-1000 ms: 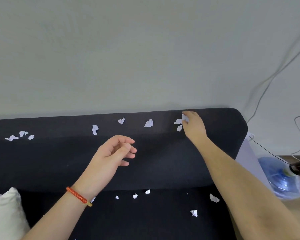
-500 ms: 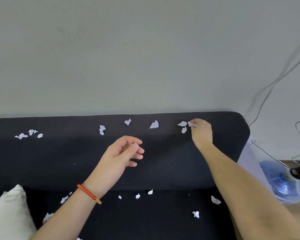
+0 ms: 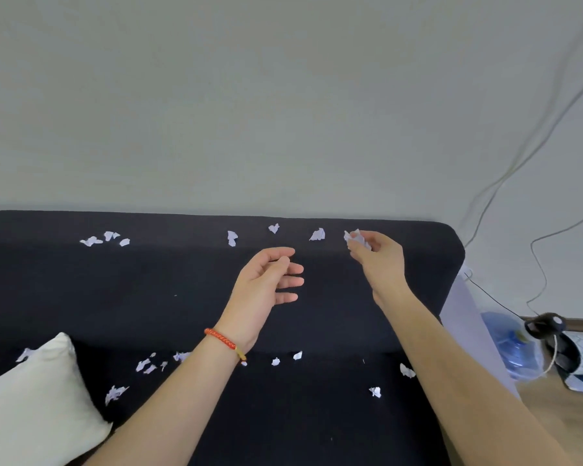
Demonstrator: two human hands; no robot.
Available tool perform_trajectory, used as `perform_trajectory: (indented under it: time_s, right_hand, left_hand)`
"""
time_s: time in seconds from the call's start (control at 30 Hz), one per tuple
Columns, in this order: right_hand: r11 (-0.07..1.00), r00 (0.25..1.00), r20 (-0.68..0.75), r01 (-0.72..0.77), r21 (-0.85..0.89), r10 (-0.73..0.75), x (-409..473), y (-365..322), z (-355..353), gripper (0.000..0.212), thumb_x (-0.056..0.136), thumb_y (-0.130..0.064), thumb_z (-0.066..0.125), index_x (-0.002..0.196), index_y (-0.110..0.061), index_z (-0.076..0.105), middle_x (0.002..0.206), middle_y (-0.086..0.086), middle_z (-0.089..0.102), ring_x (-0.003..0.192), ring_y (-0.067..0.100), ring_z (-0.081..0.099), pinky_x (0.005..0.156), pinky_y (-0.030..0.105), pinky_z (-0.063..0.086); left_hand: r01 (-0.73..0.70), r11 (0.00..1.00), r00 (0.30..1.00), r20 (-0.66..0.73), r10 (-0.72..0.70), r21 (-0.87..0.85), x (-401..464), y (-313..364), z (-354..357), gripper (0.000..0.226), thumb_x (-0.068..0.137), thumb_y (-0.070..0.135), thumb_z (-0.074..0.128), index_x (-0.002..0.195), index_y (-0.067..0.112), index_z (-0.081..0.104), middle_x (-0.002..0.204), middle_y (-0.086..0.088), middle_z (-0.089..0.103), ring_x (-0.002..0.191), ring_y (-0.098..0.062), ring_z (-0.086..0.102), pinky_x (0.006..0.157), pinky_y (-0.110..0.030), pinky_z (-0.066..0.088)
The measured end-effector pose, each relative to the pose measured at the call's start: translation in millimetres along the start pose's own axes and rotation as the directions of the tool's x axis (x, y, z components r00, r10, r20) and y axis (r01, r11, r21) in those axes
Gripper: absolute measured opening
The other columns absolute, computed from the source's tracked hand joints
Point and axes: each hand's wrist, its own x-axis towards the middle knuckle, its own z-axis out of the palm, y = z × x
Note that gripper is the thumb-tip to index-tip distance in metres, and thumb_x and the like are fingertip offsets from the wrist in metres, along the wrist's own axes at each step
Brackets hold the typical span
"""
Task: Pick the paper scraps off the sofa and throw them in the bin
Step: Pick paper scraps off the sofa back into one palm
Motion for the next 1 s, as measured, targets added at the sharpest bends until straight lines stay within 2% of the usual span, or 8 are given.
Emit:
perform_trajectory:
  time_s: [0.13, 0.27, 0.37, 0.43, 0.6, 0.7, 0.77, 1.0]
  right_hand:
    - [0.998, 0.989, 0.137, 0.060, 0.025, -0.063, -96, -44, 30, 0.008, 0.094, -0.042, 0.076, 0.097, -0.036, 0.079, 0.097, -0.002, 0.075, 0.099, 0.018, 0.074, 0.101, 0.043, 0.061]
    - [0.994, 0.968, 0.225, 0.105, 0.034, -0.110, -189, -76, 69, 0.008, 0.094, -0.036, 0.076, 0.100, -0.040, 0.077, 0.103, -0.009, 0.079, 0.101, 0.009, 0.076, 0.094, 0.037, 0.061]
    - [0.988, 0.957, 0.256, 0.151, -0.025, -0.140, -243, -86, 95, 0.013, 0.096, -0.029, 0.074, 0.098, -0.041, 0.076, 0.101, -0.016, 0.078, 0.096, 0.002, 0.074, 0.081, 0.026, 0.059]
    - [0.981, 0.953, 0.264, 0.177, -0.077, -0.151, -279, -85, 115, 0.014, 0.097, -0.026, 0.072, 0.096, -0.039, 0.075, 0.097, -0.018, 0.077, 0.091, 0.001, 0.074, 0.074, 0.023, 0.058]
    - [0.966, 0.944, 0.313, 0.174, -0.192, -0.108, -356, -65, 161, 0.018, 0.099, -0.023, 0.071, 0.095, -0.040, 0.074, 0.096, -0.017, 0.075, 0.092, 0.002, 0.074, 0.080, 0.027, 0.062]
    - [0.954, 0.948, 0.302, 0.181, -0.237, -0.105, -384, -53, 175, 0.023, 0.096, -0.017, 0.072, 0.098, -0.041, 0.072, 0.103, -0.019, 0.073, 0.100, -0.001, 0.070, 0.082, 0.018, 0.057]
    - [0.942, 0.941, 0.315, 0.210, -0.263, -0.122, -404, -49, 186, 0.031, 0.094, -0.013, 0.072, 0.098, -0.044, 0.071, 0.105, -0.020, 0.072, 0.103, -0.004, 0.068, 0.080, 0.010, 0.054]
    - [0.935, 0.936, 0.304, 0.257, -0.243, -0.178, -453, -45, 208, 0.044, 0.092, -0.005, 0.071, 0.094, -0.048, 0.066, 0.108, -0.018, 0.069, 0.111, -0.002, 0.066, 0.087, 0.007, 0.051]
  left_hand:
    - [0.030, 0.992, 0.998, -0.058, -0.037, -0.123, -35, 7, -23, 0.023, 0.108, 0.024, 0.054, 0.120, 0.024, 0.073, 0.116, -0.010, 0.077, 0.105, -0.025, 0.076, 0.083, -0.038, 0.064]
    - [0.055, 0.933, 0.990, -0.099, -0.096, -0.355, -77, 5, -55, 0.024, 0.105, 0.032, 0.058, 0.119, 0.026, 0.076, 0.120, -0.009, 0.077, 0.110, -0.022, 0.075, 0.093, -0.041, 0.062]
    - [0.097, 0.817, 0.985, -0.062, -0.160, -0.569, -104, -5, -75, 0.032, 0.104, 0.034, 0.058, 0.129, 0.019, 0.071, 0.123, -0.013, 0.077, 0.116, -0.027, 0.073, 0.103, -0.045, 0.056]
    - [0.134, 0.720, 0.977, -0.030, -0.211, -0.681, -125, -16, -94, 0.038, 0.105, 0.037, 0.055, 0.133, 0.015, 0.069, 0.122, -0.015, 0.076, 0.114, -0.030, 0.074, 0.098, -0.044, 0.058]
    - [0.252, 0.590, 0.949, 0.075, -0.308, -0.767, -175, -42, -148, 0.036, 0.102, 0.046, 0.056, 0.115, 0.020, 0.076, 0.103, -0.004, 0.076, 0.102, -0.026, 0.075, 0.100, -0.046, 0.057]
    - [0.259, 0.539, 0.937, 0.073, -0.342, -0.802, -195, -48, -167, 0.034, 0.102, 0.046, 0.056, 0.104, 0.019, 0.078, 0.094, -0.003, 0.076, 0.089, -0.023, 0.077, 0.082, -0.038, 0.063]
    - [0.275, 0.507, 0.929, 0.091, -0.358, -0.817, -208, -51, -182, 0.032, 0.100, 0.045, 0.058, 0.095, 0.020, 0.077, 0.089, -0.001, 0.073, 0.084, -0.022, 0.076, 0.079, -0.036, 0.062]
    - [0.298, 0.443, 0.913, 0.117, -0.390, -0.846, -237, -60, -212, 0.032, 0.101, 0.041, 0.057, 0.082, 0.019, 0.070, 0.082, 0.000, 0.069, 0.077, -0.020, 0.073, 0.073, -0.035, 0.060]
